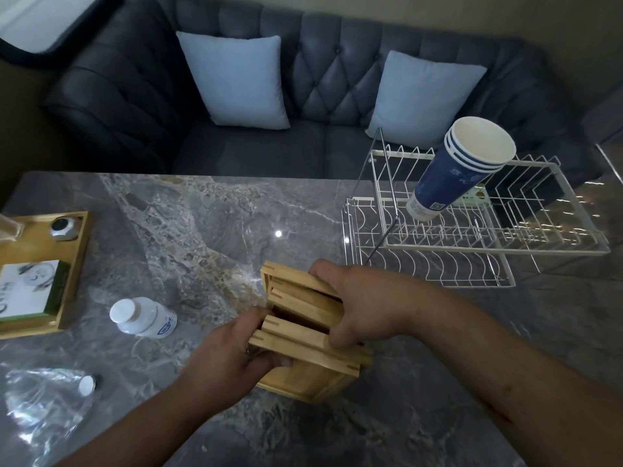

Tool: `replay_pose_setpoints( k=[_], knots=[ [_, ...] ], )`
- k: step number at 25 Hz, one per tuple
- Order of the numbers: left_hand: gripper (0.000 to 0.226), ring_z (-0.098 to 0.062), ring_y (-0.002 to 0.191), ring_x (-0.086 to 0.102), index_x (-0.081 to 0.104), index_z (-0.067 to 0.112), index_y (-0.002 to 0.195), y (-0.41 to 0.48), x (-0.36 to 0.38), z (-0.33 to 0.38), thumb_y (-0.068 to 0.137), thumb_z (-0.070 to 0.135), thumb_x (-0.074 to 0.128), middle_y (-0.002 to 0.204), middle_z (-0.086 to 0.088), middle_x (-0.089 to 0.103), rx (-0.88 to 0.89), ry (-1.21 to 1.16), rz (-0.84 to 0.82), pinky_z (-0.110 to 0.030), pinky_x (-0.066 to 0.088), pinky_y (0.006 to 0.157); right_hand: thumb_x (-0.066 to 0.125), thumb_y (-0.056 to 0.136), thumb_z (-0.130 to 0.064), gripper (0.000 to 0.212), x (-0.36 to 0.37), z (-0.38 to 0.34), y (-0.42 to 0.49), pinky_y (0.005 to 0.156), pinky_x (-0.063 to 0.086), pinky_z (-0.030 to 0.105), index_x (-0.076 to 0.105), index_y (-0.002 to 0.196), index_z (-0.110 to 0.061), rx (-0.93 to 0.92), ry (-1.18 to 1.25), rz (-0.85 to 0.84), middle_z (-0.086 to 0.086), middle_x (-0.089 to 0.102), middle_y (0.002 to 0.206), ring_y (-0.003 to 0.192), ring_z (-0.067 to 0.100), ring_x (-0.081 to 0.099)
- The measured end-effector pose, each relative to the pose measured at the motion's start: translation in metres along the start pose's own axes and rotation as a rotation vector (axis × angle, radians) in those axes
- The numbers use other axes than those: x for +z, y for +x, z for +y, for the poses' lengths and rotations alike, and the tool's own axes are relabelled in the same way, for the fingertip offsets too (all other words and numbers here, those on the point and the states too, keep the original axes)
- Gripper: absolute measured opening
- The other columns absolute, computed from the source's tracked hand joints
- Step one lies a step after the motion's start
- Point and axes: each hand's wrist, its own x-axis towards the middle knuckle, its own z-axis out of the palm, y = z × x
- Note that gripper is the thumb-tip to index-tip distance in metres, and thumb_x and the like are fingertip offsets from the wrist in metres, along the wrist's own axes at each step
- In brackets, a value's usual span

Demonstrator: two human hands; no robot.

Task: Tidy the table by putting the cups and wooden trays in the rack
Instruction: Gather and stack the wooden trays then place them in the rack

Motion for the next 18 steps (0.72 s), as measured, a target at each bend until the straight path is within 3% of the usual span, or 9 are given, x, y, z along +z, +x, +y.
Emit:
replay_pose_setpoints(
  k=[8, 10, 13, 15, 18],
  knots=[
    [0.047, 0.024, 0.08, 0.055, 0.049, 0.043, 0.111, -0.005, -0.003, -0.003, 0.074, 0.062, 0.072, 0.099, 0.047, 0.057, 0.019, 0.021, 0.045, 0.0, 0.041, 0.063, 0.081, 0.067, -0.038, 0.066, -0.007, -0.012, 0.011, 0.056, 0.044, 0.029, 0.036, 0.116, -0.036, -0.003, -0.132, -0.054, -0.006, 0.058, 0.097, 0.08, 0.012, 0.059],
    [0.048, 0.018, 0.078, 0.058, 0.049, 0.041, 0.111, -0.006, 0.0, -0.004, 0.074, 0.063, 0.071, 0.091, 0.043, 0.058, 0.024, 0.017, 0.051, -0.002, 0.041, 0.062, 0.081, 0.067, -0.04, 0.067, -0.008, -0.013, 0.015, 0.055, 0.043, 0.028, 0.037, 0.118, -0.034, 0.005, -0.164, -0.091, -0.006, 0.058, 0.098, 0.082, 0.014, 0.06],
    [0.049, -0.001, 0.075, 0.065, 0.05, 0.038, 0.111, -0.006, 0.004, -0.008, 0.074, 0.064, 0.07, 0.087, 0.037, 0.054, 0.046, -0.001, 0.085, -0.021, 0.05, 0.058, 0.081, 0.069, -0.042, 0.064, -0.011, -0.017, 0.025, 0.053, 0.038, 0.027, 0.037, 0.116, -0.032, 0.025, -0.207, -0.138, -0.006, 0.056, 0.098, 0.078, 0.014, 0.057],
    [0.048, -0.004, 0.075, 0.065, 0.049, 0.039, 0.109, -0.006, 0.006, -0.009, 0.074, 0.065, 0.069, 0.086, 0.037, 0.054, 0.045, 0.005, 0.095, -0.028, 0.053, 0.058, 0.08, 0.07, -0.043, 0.062, -0.012, -0.02, 0.031, 0.051, 0.036, 0.026, 0.036, 0.114, -0.032, 0.038, -0.232, -0.155, -0.007, 0.054, 0.093, 0.073, 0.009, 0.053],
    [0.047, 0.0, 0.075, 0.063, 0.049, 0.04, 0.109, -0.006, 0.005, -0.012, 0.073, 0.064, 0.069, 0.087, 0.037, 0.054, 0.034, 0.004, 0.085, -0.022, 0.05, 0.059, 0.078, 0.071, -0.046, 0.06, -0.012, -0.021, 0.037, 0.051, 0.035, 0.026, 0.033, 0.109, -0.035, 0.045, -0.246, -0.149, -0.011, 0.049, 0.084, 0.07, 0.005, 0.051]
  ],
)
